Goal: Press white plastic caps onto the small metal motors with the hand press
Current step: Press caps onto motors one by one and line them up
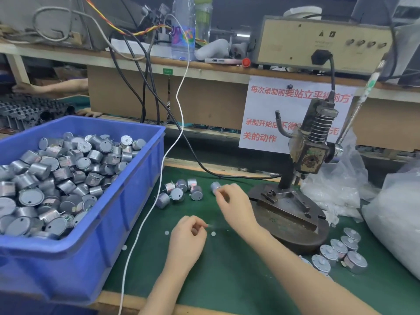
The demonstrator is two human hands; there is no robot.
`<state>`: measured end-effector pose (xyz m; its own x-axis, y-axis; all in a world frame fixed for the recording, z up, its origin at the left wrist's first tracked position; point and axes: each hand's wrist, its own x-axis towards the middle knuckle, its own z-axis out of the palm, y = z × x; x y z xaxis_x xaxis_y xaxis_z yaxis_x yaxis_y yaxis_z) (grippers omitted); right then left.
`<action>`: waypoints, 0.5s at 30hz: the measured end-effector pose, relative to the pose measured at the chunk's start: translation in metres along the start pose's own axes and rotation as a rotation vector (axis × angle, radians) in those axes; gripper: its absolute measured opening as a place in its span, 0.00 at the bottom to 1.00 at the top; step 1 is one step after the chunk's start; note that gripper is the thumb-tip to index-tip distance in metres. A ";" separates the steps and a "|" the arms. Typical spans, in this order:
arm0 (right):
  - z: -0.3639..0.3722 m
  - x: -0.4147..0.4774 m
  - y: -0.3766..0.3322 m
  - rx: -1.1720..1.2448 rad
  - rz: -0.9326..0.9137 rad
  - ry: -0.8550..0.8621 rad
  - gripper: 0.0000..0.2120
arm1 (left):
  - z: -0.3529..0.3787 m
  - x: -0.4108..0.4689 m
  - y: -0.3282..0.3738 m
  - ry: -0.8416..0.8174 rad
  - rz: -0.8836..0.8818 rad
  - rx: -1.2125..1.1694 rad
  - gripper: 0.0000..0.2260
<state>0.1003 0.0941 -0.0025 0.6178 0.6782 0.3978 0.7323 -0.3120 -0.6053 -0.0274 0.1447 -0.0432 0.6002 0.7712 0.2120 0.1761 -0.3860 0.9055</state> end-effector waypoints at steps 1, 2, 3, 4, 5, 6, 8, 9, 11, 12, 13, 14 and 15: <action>0.003 0.013 0.001 -0.050 0.012 -0.026 0.10 | 0.001 0.000 -0.001 -0.028 0.027 0.028 0.14; 0.006 0.026 0.002 -0.105 0.012 -0.056 0.13 | 0.002 0.001 -0.002 -0.053 0.055 0.062 0.13; 0.009 0.036 0.004 -0.154 0.009 -0.095 0.16 | 0.004 0.001 -0.003 -0.075 0.084 0.100 0.10; 0.012 0.044 0.005 -0.187 0.014 -0.143 0.19 | 0.005 0.002 -0.004 -0.093 0.114 0.133 0.08; 0.015 0.051 0.006 -0.209 0.035 -0.199 0.21 | 0.006 0.002 -0.006 -0.108 0.139 0.160 0.05; 0.018 0.057 0.007 -0.231 0.062 -0.257 0.23 | 0.007 0.003 -0.009 -0.119 0.161 0.182 0.03; 0.022 0.062 0.010 -0.293 0.111 -0.360 0.23 | 0.010 0.003 -0.013 -0.122 0.194 0.222 0.04; 0.024 0.062 0.012 -0.324 0.120 -0.386 0.22 | 0.011 0.004 -0.014 -0.119 0.199 0.244 0.05; 0.026 0.061 0.015 -0.369 0.104 -0.359 0.17 | 0.012 0.004 -0.013 -0.114 0.197 0.272 0.05; 0.027 0.059 0.016 -0.380 0.092 -0.326 0.14 | 0.012 0.005 -0.013 -0.113 0.194 0.274 0.05; 0.027 0.056 0.016 -0.385 0.087 -0.296 0.11 | 0.012 0.005 -0.013 -0.113 0.192 0.274 0.05; 0.027 0.054 0.015 -0.394 0.088 -0.277 0.10 | 0.012 0.005 -0.013 -0.109 0.190 0.275 0.04; 0.027 0.051 0.014 -0.418 0.088 -0.266 0.10 | 0.012 0.005 -0.013 -0.100 0.186 0.274 0.03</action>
<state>0.1344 0.1421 -0.0088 0.6283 0.7661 0.1354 0.7661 -0.5789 -0.2793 -0.0172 0.1478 -0.0579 0.7131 0.6267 0.3143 0.2519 -0.6473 0.7194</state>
